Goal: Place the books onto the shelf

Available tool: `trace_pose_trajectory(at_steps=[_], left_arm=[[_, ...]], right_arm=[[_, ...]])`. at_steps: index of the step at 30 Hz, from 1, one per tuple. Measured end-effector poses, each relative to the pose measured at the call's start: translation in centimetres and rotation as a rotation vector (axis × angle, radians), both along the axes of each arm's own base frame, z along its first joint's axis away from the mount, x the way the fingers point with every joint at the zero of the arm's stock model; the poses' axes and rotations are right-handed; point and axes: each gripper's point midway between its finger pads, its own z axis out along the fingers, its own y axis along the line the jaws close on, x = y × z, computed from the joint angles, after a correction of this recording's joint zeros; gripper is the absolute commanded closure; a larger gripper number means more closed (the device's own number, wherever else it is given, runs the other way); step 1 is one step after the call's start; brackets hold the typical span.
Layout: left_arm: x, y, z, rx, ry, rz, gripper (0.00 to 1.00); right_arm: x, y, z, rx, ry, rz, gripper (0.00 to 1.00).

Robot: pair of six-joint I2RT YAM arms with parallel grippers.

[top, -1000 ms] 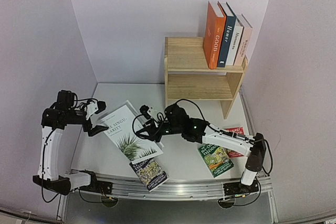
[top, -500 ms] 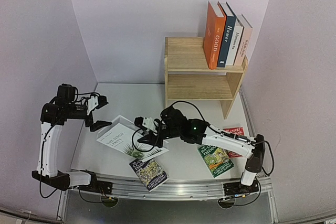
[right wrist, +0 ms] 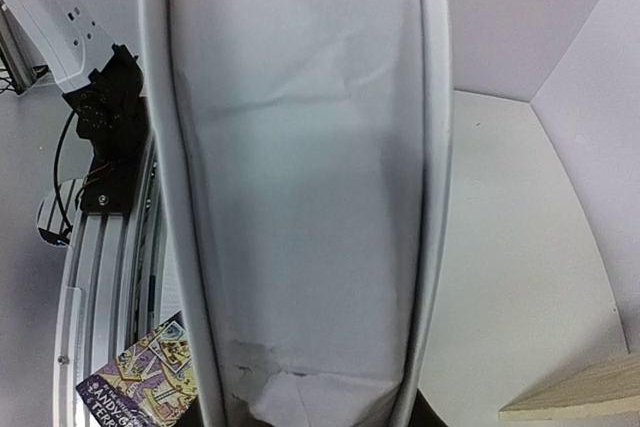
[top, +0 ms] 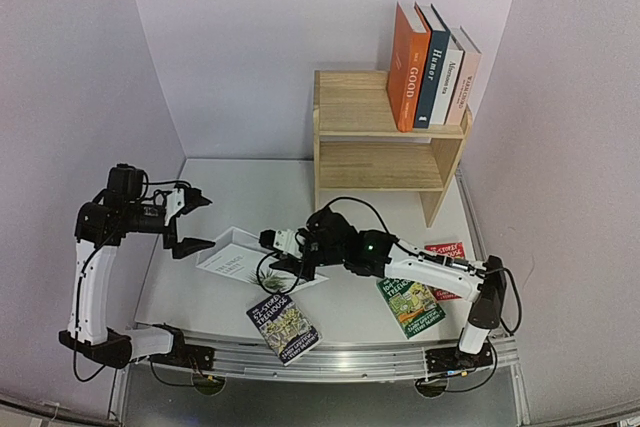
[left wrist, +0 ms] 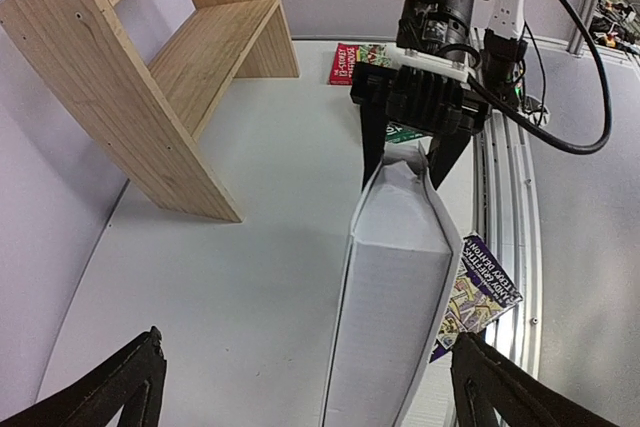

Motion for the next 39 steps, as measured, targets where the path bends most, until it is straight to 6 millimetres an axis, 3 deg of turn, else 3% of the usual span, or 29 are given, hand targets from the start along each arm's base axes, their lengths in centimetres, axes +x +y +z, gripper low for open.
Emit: trace_pose_trajectory(at_steps=[4, 13, 15, 20, 26, 27, 28, 29, 30, 31, 36, 39], left_arm=[[-0.4, -0.3, -0.4, -0.002, 0.015, -0.020, 0.00], [-0.4, -0.4, -2.5, 0.028, 0.076, -0.020, 0.02], [-0.4, -0.5, -2.9, 0.031, 0.092, -0.017, 0.12], [-0.8, -0.8, -3.0, 0.024, 0.126, -0.018, 0.55], [-1.0, -1.0, -2.6, 0.028, 0.092, -0.044, 0.79], [-0.9, -1.0, -2.5, 0.027, 0.089, -0.044, 0.80], [-0.9, -1.0, -2.4, 0.026, 0.090, -0.044, 0.80], [-0.9, -1.0, -2.4, 0.025, 0.093, -0.042, 0.81], [-0.9, -1.0, -2.4, 0.024, 0.097, -0.040, 0.81], [-1.0, -1.1, -2.4, 0.014, 0.123, -0.028, 0.82], [0.0, -0.7, -2.9, -0.037, 0.362, 0.158, 0.89], [1.0, -0.2, -4.5, -0.050, 0.552, 0.328, 0.90]], right_arm=[[0.4, 0.1, 1.0, 0.014, -0.029, -0.001, 1.00], [0.2, 0.8, 5.4, 0.102, -0.082, 0.029, 1.00], [0.1, 0.8, 5.8, 0.112, -0.083, 0.037, 1.00], [0.3, 1.2, 6.6, 0.128, -0.100, 0.042, 1.00], [1.1, 1.1, 6.7, 0.139, -0.075, 0.048, 0.98], [1.1, 1.0, 6.8, 0.141, -0.075, 0.046, 0.91], [1.1, 1.0, 6.8, 0.142, -0.075, 0.045, 0.68], [1.2, 1.0, 6.9, 0.142, -0.074, 0.043, 0.39], [1.3, 1.0, 6.9, 0.141, -0.073, 0.036, 0.20], [1.8, 1.0, 7.0, 0.140, -0.084, 0.009, 0.11], [6.1, -0.1, 8.9, 0.139, -0.200, -0.244, 0.07], [8.7, -1.3, 10.2, 0.152, -0.276, -0.399, 0.07]])
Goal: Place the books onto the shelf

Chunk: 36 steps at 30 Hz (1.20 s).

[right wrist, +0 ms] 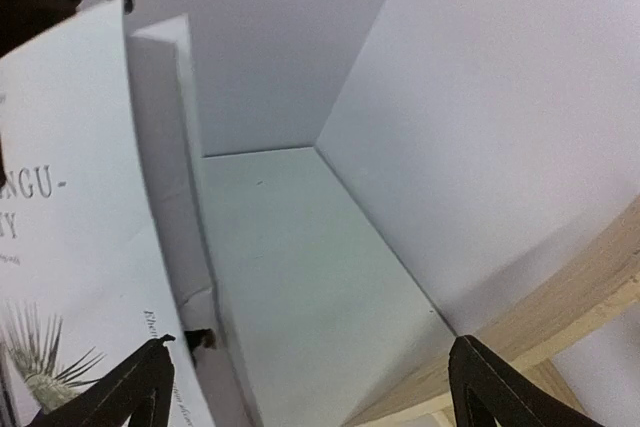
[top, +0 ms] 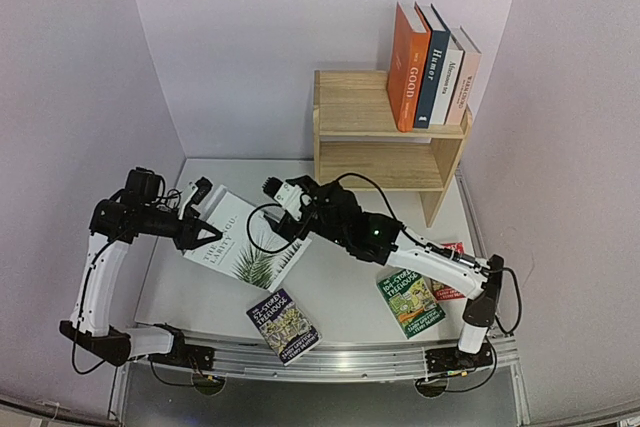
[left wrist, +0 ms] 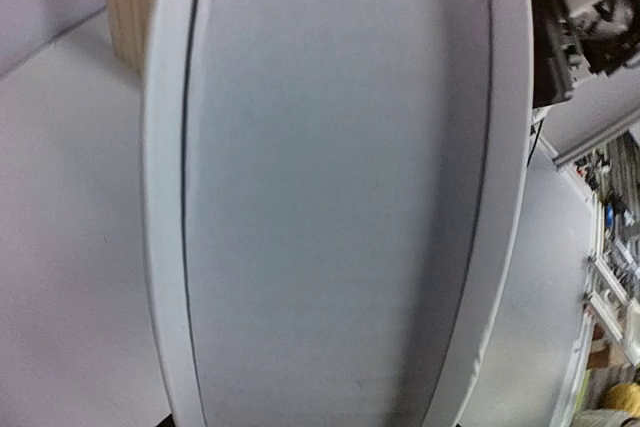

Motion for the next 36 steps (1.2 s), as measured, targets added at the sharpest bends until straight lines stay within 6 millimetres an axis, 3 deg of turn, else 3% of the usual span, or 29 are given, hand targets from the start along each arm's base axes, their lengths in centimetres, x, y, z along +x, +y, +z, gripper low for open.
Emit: trace_pose_trajectory(at_steps=[3, 5, 8, 10, 14, 16, 21, 23, 25, 26, 29, 31, 33, 36], left_arm=[[1.3, 0.4, -1.6, -0.005, 0.172, 0.149, 0.89], [2.3, 0.7, -2.4, -0.025, 0.262, 0.242, 0.89], [4.1, 1.8, -3.4, -0.117, 0.421, 0.393, 0.89], [5.3, 2.8, -4.6, -0.201, 0.552, 0.503, 0.89], [6.6, 4.1, -7.0, -0.299, 0.754, 0.665, 0.90], [6.8, 4.1, -7.2, -0.318, 0.800, 0.702, 0.90], [7.1, 4.3, -7.1, -0.345, 0.854, 0.762, 0.90], [7.1, 4.4, -7.2, -0.346, 0.865, 0.780, 0.90], [7.2, 4.4, -7.2, -0.348, 0.874, 0.792, 0.89], [7.2, 4.5, -7.2, -0.348, 0.875, 0.796, 0.88], [7.2, 4.6, -7.4, -0.342, 0.880, 0.815, 0.86], [7.2, 4.6, -7.3, -0.356, 0.895, 0.824, 0.85], [7.4, 4.6, -7.0, -0.370, 0.895, 0.826, 0.85], [7.5, 4.6, -7.1, -0.371, 0.898, 0.834, 0.83]], right_arm=[[1.4, -0.8, 1.3, 0.041, -0.040, -0.093, 0.08], [1.4, -0.7, 1.9, 0.072, -0.069, -0.112, 0.07], [-1.0, 1.2, 1.8, 0.083, -0.128, -0.074, 0.06], [-3.9, 3.3, 1.0, 0.078, -0.168, -0.018, 0.05], [-8.9, 7.9, -1.8, 0.054, -0.235, 0.068, 0.04], [-9.8, 9.6, -4.1, 0.023, -0.257, 0.073, 0.04], [-8.5, 11.6, -10.4, -0.108, -0.304, 0.033, 0.03], [-7.8, 11.8, -12.0, -0.153, -0.322, 0.015, 0.03], [-6.8, 11.6, -12.2, -0.187, -0.357, -0.029, 0.05], [-6.2, 11.7, -11.8, -0.195, -0.383, -0.061, 0.08], [-4.9, 11.8, -10.1, -0.208, -0.452, -0.138, 0.32], [-4.4, 11.8, -9.4, -0.231, -0.495, -0.170, 0.39], [-4.4, 11.9, -9.7, -0.255, -0.524, -0.191, 0.46], [-4.3, 12.0, -10.3, -0.278, -0.548, -0.213, 0.68]])
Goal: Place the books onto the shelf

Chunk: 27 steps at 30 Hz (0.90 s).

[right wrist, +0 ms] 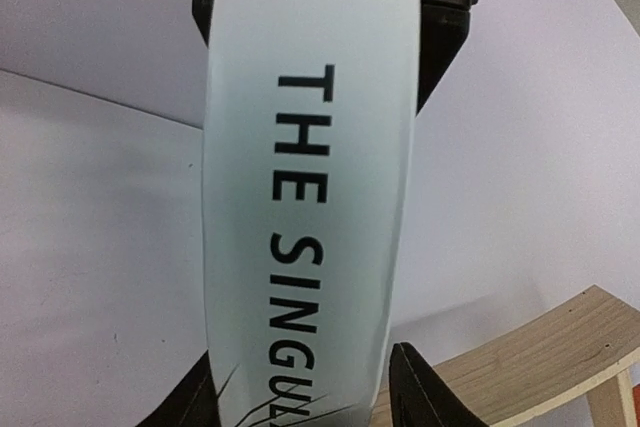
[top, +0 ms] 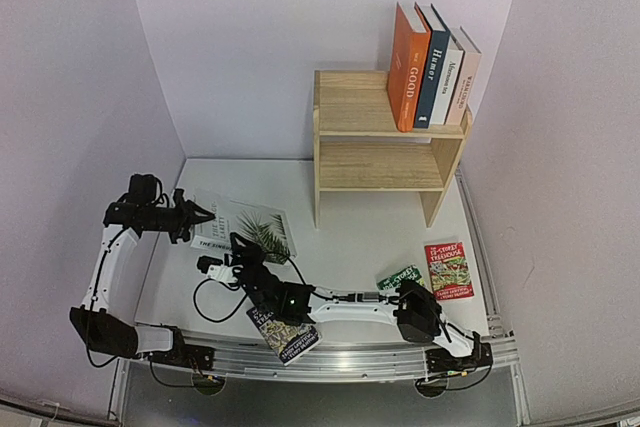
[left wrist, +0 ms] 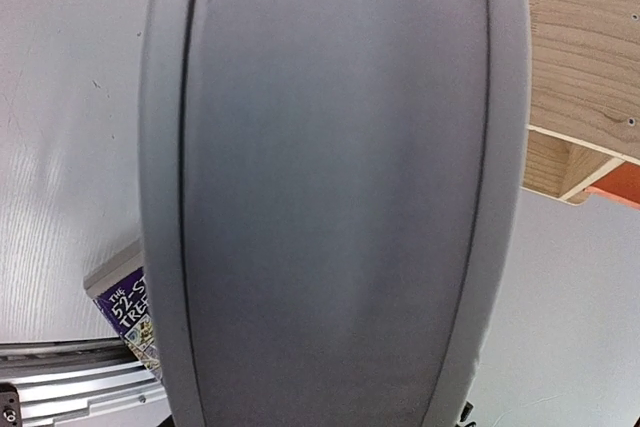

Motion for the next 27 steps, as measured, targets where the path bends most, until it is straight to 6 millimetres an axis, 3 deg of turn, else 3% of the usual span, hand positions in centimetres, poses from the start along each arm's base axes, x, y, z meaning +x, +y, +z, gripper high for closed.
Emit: trace_pose_trajectory(at_steps=[2, 4, 7, 8, 13, 15, 18, 20, 23, 27], left_arm=[[0.0, 0.0, 0.1, -0.008, 0.006, 0.006, 0.71], [0.1, -0.2, 0.4, -0.018, -0.005, 0.001, 0.42], [0.2, -0.4, 0.9, -0.034, -0.029, -0.007, 0.06], [0.1, -0.5, 1.1, -0.039, -0.037, -0.011, 0.01], [0.7, -0.5, 4.2, -0.043, -0.182, -0.013, 0.00], [1.4, 0.0, 7.2, 0.009, -0.346, -0.009, 0.00], [1.5, 1.1, 13.8, 0.105, -0.663, 0.015, 0.00], [0.2, 1.5, 19.0, 0.146, -0.881, 0.028, 0.00], [-3.1, 1.7, 25.2, 0.181, -1.162, 0.033, 0.00], [-6.8, 2.3, 28.8, 0.249, -1.377, 0.056, 0.00]], right_arm=[[0.1, -0.1, -0.1, -0.003, -0.006, -0.013, 0.85], [0.2, -0.3, 0.2, 0.018, -0.004, -0.026, 0.98], [0.5, -0.7, 0.9, 0.040, -0.006, -0.061, 1.00], [0.7, -1.0, 1.1, 0.049, -0.006, -0.079, 1.00], [1.6, -2.4, 2.0, 0.165, 0.047, -0.139, 1.00], [1.8, -3.3, 2.1, 0.208, 0.109, -0.132, 1.00], [1.7, -4.4, 3.4, 0.298, 0.279, -0.047, 1.00], [1.9, -5.5, 5.7, 0.398, 0.402, 0.019, 1.00], [2.8, -8.6, 11.2, 0.567, 0.507, 0.071, 1.00], [3.1, -12.0, 19.4, 0.748, 0.511, 0.132, 1.00]])
